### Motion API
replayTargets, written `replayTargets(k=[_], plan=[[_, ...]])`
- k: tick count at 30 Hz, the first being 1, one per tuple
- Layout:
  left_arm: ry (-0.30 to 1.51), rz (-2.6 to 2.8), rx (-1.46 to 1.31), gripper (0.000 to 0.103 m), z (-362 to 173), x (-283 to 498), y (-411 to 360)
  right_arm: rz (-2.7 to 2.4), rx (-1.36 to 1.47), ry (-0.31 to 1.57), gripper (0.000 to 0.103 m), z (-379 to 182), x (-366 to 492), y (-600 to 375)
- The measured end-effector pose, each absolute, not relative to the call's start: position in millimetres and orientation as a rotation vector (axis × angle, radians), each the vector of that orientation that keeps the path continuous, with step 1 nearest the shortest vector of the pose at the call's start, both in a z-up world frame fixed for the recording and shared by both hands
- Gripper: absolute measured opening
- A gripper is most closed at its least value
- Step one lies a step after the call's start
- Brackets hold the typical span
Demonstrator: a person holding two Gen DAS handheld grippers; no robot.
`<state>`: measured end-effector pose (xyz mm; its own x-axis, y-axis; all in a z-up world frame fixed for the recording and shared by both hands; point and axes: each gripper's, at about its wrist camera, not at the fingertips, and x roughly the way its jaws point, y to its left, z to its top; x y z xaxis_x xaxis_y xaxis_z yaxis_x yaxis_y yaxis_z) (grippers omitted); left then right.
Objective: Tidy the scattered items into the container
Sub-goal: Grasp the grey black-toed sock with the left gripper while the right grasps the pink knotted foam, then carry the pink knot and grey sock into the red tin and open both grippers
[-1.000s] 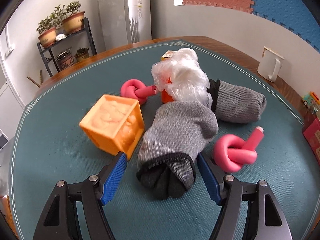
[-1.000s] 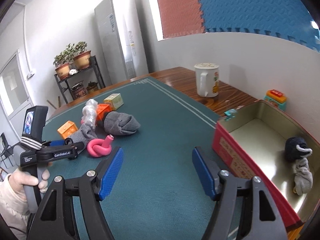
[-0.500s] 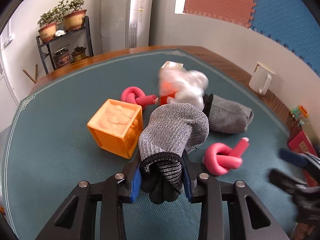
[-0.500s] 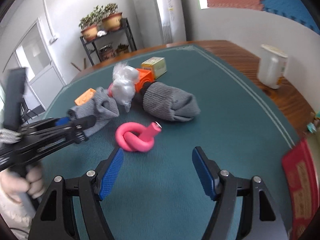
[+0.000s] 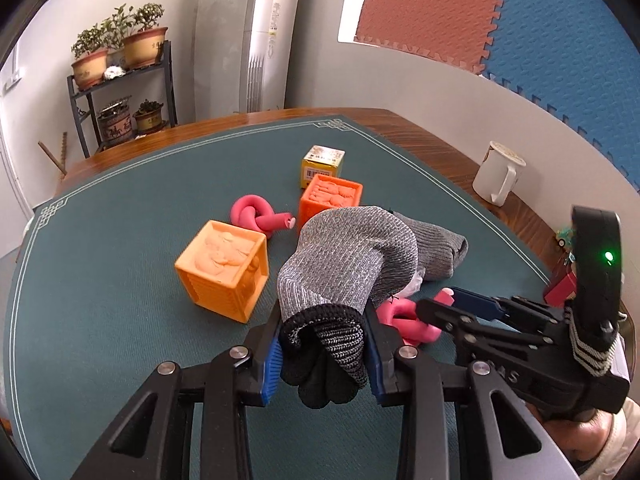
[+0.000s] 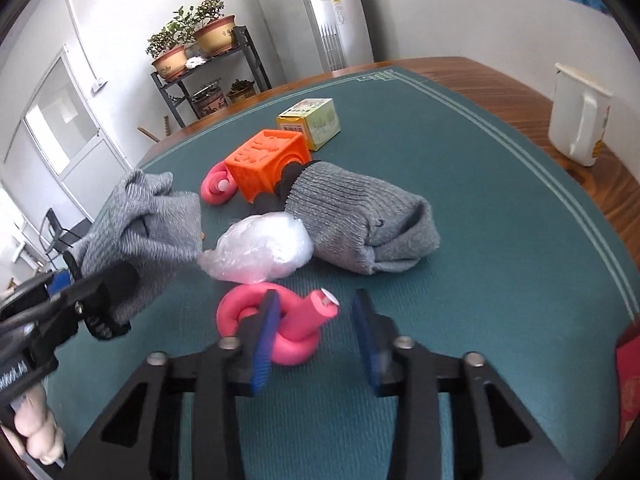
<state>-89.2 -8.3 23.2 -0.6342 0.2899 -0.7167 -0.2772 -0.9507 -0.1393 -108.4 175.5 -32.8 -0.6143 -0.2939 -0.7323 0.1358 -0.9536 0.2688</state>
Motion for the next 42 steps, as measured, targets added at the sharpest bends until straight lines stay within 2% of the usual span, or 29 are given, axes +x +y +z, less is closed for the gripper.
replayTargets(k=[9, 26, 42], plan=[[-0.017, 2.582, -1.147, 0.036, 17, -86, -1, -2.705, 1.103, -0.196, 0.016, -10, -78, 174], [0.127, 2.634, -1.009, 0.036, 36, -46, 38, -2.907, 0.965, -0.377, 0.016, 27, -6, 246], [0.201, 2.555, -0.991, 0.036, 44, -17, 95, -3.110, 0.804, -0.539, 0.016, 51, 61, 328]])
